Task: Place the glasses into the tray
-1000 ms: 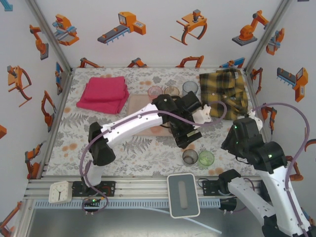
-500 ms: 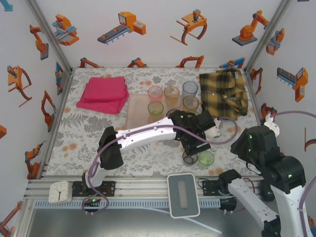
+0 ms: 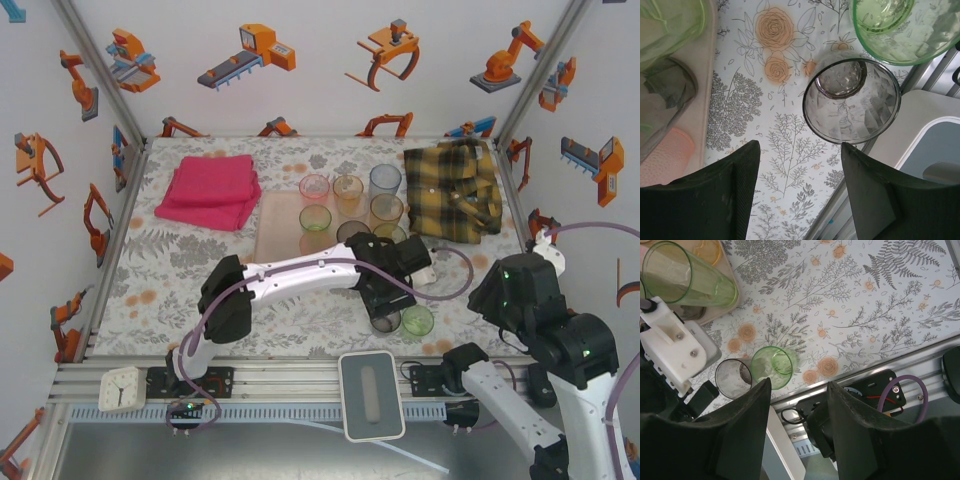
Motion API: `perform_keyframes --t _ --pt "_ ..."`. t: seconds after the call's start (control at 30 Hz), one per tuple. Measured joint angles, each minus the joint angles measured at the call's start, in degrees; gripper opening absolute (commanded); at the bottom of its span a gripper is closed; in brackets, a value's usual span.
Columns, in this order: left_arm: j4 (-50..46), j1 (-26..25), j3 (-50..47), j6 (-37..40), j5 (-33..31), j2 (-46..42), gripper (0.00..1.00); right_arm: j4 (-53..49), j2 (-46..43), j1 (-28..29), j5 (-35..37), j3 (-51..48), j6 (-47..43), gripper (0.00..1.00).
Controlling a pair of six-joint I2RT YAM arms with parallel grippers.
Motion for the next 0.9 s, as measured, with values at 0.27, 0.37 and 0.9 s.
perform_keyframes --t 0.27,0.37,0.9 --pt "-0.17 1.81 2.08 0.0 4.37 0.15 0.6 0.02 -0.02 0.02 0.02 -0.5 0.0 0.47" --pt "-0.24 1.81 3.45 0.0 5.05 1.25 0.58 0.02 -0.02 0.02 0.02 -0.5 0.0 0.47" --pt "-0.85 3.13 4.2 0.0 8.22 4.52 0.54 0.09 -0.17 0.02 0.02 -2.01 0.0 0.47"
